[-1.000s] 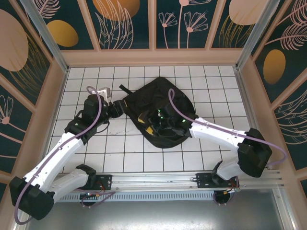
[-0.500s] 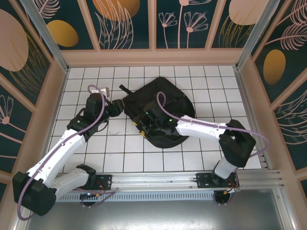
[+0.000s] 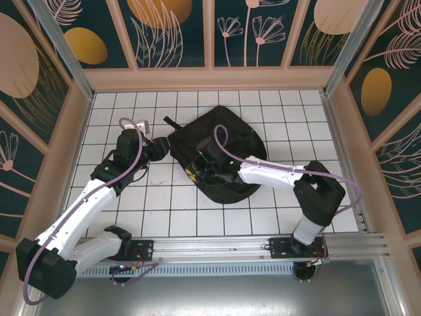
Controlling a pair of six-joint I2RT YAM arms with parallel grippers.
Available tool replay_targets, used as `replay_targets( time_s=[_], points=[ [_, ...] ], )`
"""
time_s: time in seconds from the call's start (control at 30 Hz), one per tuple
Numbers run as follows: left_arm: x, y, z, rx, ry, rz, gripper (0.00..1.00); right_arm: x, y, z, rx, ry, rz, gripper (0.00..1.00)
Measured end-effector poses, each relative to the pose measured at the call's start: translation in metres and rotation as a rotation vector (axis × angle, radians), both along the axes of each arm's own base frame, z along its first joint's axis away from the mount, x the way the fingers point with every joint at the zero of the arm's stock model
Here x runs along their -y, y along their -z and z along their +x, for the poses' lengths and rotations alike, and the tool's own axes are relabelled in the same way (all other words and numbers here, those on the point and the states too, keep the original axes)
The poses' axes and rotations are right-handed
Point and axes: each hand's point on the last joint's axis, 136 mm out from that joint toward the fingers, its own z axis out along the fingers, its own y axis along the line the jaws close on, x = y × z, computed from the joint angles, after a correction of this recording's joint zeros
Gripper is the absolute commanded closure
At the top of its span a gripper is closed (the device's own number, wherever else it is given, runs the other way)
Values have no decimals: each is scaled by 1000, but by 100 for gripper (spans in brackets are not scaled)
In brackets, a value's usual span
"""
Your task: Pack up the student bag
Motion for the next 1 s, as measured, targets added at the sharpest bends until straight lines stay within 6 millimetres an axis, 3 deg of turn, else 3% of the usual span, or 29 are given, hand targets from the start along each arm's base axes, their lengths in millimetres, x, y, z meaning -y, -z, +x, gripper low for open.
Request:
replay_targets(
  time_s=[0.17, 0.27, 0.37, 0.53, 0.63, 0.77, 1.0],
  points=[
    [2, 2, -1, -6, 9, -11, 44, -1, 1, 1, -1, 1, 3, 100],
    [5, 13, -2, -44, -6, -56, 36, 0, 1, 3, -2, 0, 5, 100],
    [16, 38, 1, -141, -20, -137, 32, 3, -2, 9, 8, 1, 5, 100],
    [36, 94, -5, -328, -55, -317, 34, 11, -3, 23, 25, 19, 2, 100],
    [42, 113, -11, -374, -87, -441, 36, 14, -4, 27, 30, 21, 3, 100],
    [55, 119, -3, -374, -100, -612, 38, 11, -6, 27, 36, 7, 20, 100],
    [70, 98, 20, -295, -73, -788, 43, 7, -11, 27, 55, -17, 44, 100]
  ],
)
